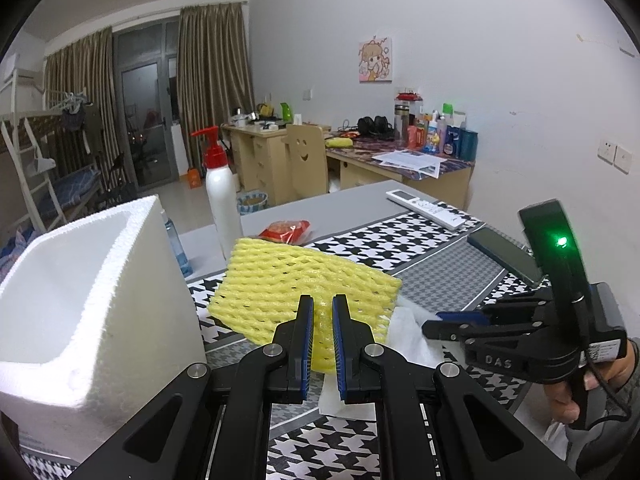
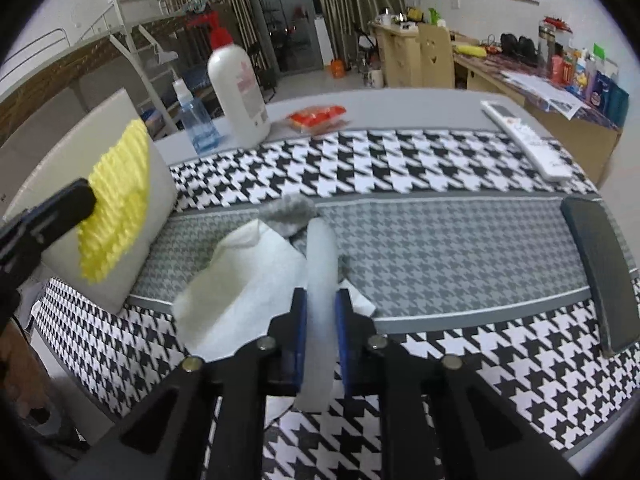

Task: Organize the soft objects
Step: 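Lift the white stick with the right gripper while the left carries the sponge to the box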

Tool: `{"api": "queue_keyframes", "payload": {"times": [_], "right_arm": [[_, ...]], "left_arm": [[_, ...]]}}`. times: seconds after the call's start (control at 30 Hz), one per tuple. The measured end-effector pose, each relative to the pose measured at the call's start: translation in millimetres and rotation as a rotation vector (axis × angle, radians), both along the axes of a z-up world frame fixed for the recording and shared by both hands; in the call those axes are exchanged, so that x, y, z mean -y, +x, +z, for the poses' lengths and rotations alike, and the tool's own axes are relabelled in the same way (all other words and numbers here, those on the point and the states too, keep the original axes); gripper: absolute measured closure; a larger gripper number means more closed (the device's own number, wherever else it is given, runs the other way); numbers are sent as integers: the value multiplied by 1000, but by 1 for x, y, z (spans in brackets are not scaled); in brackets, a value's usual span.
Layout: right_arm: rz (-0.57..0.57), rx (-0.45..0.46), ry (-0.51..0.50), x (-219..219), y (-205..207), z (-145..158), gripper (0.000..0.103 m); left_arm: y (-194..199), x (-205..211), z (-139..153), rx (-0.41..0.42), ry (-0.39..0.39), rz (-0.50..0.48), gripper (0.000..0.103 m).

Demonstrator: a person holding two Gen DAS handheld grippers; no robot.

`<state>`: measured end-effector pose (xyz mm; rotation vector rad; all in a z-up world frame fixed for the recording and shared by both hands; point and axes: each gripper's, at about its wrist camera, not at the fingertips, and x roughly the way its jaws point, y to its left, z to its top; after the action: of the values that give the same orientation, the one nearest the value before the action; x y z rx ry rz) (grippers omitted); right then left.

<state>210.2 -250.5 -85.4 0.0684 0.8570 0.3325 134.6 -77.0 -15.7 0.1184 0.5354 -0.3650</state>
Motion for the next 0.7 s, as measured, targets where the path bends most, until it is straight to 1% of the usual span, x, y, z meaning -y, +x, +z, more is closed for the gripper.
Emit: {"api": "queue_keyframes", "payload": {"times": [0.33,0.53,0.7], "right_arm": [[-19,88,22,6,-12,32,86],[-4,139,31,1,-19,47,86],[11,185,16,-5,-23,56,86]], "left_arm": [[-11,0,15,47,-1,2,93],[-15,-2,23,64,-3,7,93],[-17,-2,28,78,-4,3,93]]}}
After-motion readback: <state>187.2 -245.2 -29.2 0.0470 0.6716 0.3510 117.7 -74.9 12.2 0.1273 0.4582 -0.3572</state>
